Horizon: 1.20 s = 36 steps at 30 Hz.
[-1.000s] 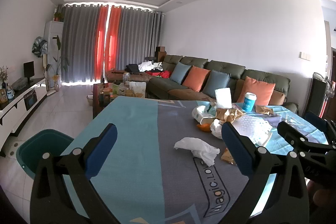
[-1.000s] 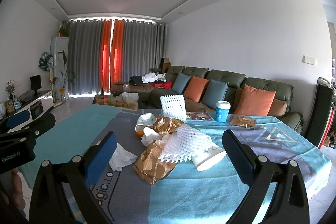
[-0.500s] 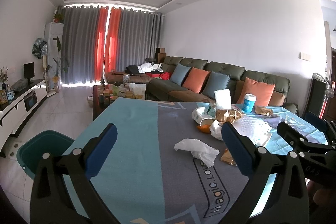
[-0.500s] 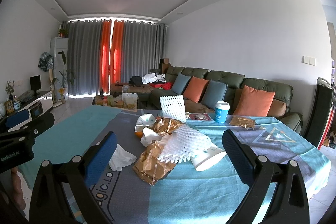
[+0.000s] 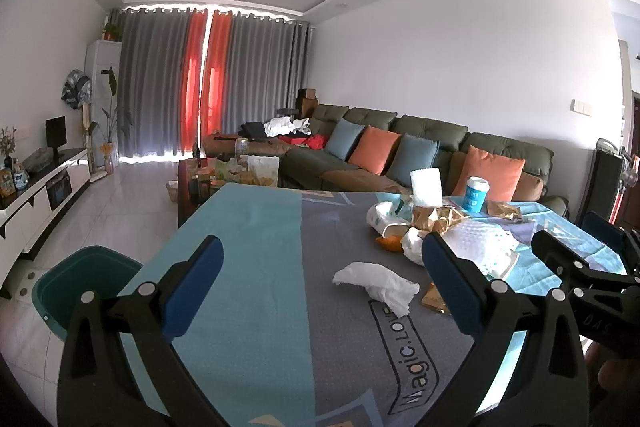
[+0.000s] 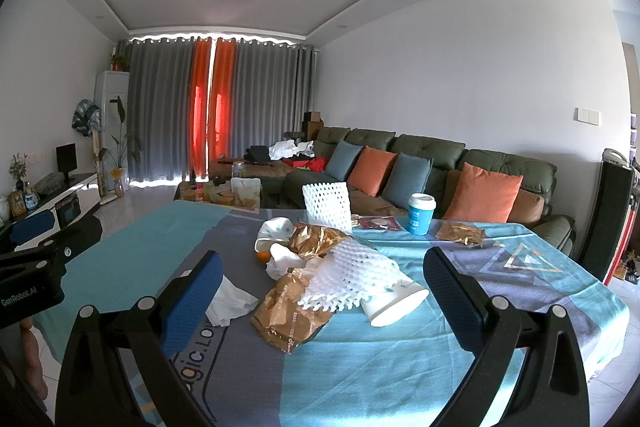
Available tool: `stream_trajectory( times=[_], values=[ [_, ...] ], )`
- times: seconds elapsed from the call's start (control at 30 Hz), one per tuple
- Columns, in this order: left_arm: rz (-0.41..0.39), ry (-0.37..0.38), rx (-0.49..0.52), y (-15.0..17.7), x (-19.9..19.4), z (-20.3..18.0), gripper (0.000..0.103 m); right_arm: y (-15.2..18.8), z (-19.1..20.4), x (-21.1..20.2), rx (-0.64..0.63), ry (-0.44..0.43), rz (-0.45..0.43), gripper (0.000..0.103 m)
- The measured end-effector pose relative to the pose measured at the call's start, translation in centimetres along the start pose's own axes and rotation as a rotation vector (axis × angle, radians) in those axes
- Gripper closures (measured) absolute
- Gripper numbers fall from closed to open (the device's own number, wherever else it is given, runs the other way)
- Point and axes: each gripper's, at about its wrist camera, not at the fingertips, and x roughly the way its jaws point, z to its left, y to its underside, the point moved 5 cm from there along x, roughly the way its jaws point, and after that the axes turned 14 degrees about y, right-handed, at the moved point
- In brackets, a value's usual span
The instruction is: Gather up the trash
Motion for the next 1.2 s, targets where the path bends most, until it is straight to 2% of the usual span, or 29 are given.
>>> stream_trajectory(
  times=[0.6,0.9,1.2],
  values=[
    [0.038,0.049,0.048,-0.1,1.9,-0.9,0.005,-0.7,-1.6,2.1,-0.013,0.032,0.000,0.006],
    [0.189,0.095,0.018,1.1,8.2,-1.0,0.005,-1.3,-1.7,4.8,-0.044,0.033,0.035,0.006],
    [0.301,0.100,-0.001,2.7,12.4,-0.9,0.005,-0.6,-0.7,8.0,-0.068,-0.012,0.115,0.006]
  ],
)
